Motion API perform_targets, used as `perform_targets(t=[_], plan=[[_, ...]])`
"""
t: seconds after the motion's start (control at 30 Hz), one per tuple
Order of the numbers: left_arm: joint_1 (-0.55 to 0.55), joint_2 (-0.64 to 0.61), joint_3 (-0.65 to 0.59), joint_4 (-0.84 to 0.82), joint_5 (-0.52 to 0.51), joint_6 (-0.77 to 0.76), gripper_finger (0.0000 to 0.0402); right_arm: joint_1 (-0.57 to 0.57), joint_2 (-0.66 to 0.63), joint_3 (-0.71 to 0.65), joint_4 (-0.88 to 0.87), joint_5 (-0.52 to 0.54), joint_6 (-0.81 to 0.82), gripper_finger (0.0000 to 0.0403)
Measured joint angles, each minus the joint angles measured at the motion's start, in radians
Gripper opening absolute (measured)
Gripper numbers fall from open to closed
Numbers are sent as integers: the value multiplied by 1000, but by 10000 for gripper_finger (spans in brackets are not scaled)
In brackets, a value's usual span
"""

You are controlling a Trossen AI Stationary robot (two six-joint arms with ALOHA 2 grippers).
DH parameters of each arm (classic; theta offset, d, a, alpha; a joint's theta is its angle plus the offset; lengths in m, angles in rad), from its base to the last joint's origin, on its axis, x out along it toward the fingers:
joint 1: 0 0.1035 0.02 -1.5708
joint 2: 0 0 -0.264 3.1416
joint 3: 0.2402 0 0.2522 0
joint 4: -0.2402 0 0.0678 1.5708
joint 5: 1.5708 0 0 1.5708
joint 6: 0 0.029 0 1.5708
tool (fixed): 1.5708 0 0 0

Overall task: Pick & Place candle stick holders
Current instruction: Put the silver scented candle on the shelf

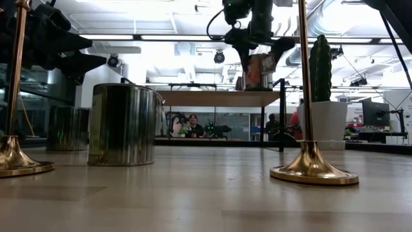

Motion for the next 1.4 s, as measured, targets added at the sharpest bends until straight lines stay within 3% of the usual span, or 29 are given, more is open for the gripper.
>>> perform_targets(t=[0.67, 0.97, 1.4], plan=[[0, 0, 0, 0, 0, 0, 243, -17, 0, -13, 15, 1, -78, 355], [0, 0, 0, 0, 0, 0, 243, -19, -2, -13, 17, 3, -87, 394], [0, 0, 0, 0, 0, 0, 243, -25, -31, -13, 12, 1, -102, 398]])
